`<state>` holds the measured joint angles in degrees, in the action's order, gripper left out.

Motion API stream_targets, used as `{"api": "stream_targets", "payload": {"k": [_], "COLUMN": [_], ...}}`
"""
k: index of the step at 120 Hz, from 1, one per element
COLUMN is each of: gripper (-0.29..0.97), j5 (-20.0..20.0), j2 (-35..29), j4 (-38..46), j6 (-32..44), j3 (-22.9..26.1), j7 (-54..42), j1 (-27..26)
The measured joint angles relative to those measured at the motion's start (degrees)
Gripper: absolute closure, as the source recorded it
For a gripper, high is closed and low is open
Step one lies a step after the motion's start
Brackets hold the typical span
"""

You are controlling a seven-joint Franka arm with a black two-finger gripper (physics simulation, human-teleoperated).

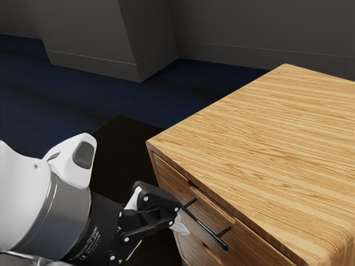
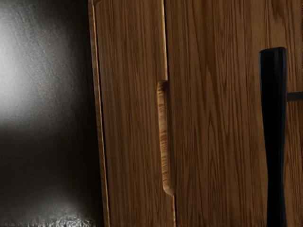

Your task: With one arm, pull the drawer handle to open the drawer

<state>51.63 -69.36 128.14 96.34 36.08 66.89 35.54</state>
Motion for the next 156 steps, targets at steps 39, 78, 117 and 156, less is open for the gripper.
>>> {"api": "stream_targets", "payload": {"k": [39, 78, 117, 156], "gripper": [0.01, 0.01, 0.01, 0.01], "j5": [1.5, 3.5, 1.7, 1.8], "j2": [2.2, 2.6, 2.7, 3.2], "j4": [-0.8, -0.7, 0.1, 0.2], "j6": [2.8, 6.4, 7.1, 7.3], "j3": [3.3, 5.6, 5.5, 6.2], "j7": [0.2, 0.1, 0.0, -0.2], "j1": [4.7, 5.6, 5.6, 5.5]}}
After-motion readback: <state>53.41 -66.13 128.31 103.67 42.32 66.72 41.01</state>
